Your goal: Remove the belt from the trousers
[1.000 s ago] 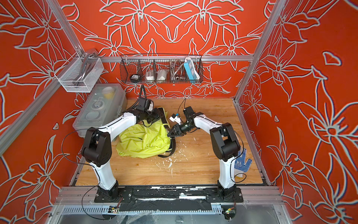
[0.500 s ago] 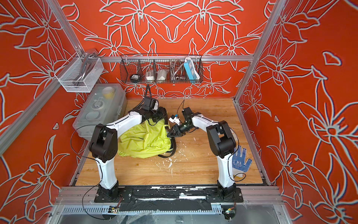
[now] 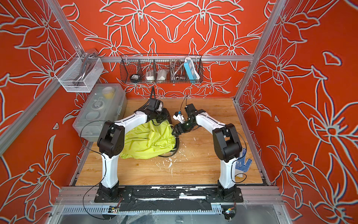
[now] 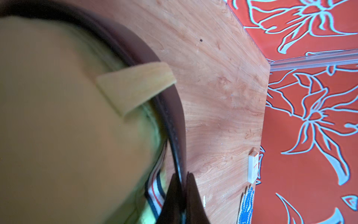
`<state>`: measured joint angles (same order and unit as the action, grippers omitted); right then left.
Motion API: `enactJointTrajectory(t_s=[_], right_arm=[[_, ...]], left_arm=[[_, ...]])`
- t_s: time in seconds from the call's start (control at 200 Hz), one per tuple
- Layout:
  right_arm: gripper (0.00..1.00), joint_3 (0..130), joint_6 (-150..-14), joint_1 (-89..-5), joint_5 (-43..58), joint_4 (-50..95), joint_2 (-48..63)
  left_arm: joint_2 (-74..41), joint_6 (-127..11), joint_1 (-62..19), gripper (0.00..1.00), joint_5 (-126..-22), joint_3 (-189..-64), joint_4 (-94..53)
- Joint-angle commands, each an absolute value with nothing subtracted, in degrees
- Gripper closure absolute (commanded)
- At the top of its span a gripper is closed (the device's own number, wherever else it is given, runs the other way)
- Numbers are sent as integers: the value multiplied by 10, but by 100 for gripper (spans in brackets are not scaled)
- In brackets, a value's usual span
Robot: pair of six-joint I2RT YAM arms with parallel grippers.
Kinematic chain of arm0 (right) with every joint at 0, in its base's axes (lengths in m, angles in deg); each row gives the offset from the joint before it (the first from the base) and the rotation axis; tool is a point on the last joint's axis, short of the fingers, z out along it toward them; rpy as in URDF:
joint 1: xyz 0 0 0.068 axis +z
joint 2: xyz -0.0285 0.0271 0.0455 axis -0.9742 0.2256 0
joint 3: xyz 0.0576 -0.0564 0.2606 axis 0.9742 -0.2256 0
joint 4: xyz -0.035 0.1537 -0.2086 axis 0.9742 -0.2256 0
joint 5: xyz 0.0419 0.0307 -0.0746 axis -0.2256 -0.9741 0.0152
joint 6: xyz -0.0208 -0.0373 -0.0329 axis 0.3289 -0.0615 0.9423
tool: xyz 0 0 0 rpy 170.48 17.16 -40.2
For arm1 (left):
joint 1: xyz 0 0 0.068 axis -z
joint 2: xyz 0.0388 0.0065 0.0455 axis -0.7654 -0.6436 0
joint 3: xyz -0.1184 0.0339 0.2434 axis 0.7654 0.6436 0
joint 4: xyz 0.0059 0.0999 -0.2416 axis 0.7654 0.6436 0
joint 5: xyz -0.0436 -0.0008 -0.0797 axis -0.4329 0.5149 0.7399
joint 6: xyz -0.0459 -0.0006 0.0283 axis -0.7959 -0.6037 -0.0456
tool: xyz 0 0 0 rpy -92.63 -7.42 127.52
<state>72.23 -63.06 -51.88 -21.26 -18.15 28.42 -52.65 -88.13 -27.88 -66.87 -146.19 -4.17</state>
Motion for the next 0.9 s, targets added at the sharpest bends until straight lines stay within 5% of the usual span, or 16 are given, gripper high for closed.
enactJointTrajectory(t_s=[0.0, 0.32, 0.52, 0.896], right_arm=[[22, 724, -590, -514, -89, -198, 239], [22, 677, -569, -422, 172, -144, 175], [24, 709, -603, -390, 186, -134, 198], [42, 746, -643, -389, 199, -134, 252]], left_arm=[[-541, -886, -275, 100, -661, -1473, -38], [-531, -906, -276, 100, -653, -1455, -79], [-524, -902, -277, 100, -650, -1449, -80], [-515, -901, -287, 100, -645, -1439, -78]])
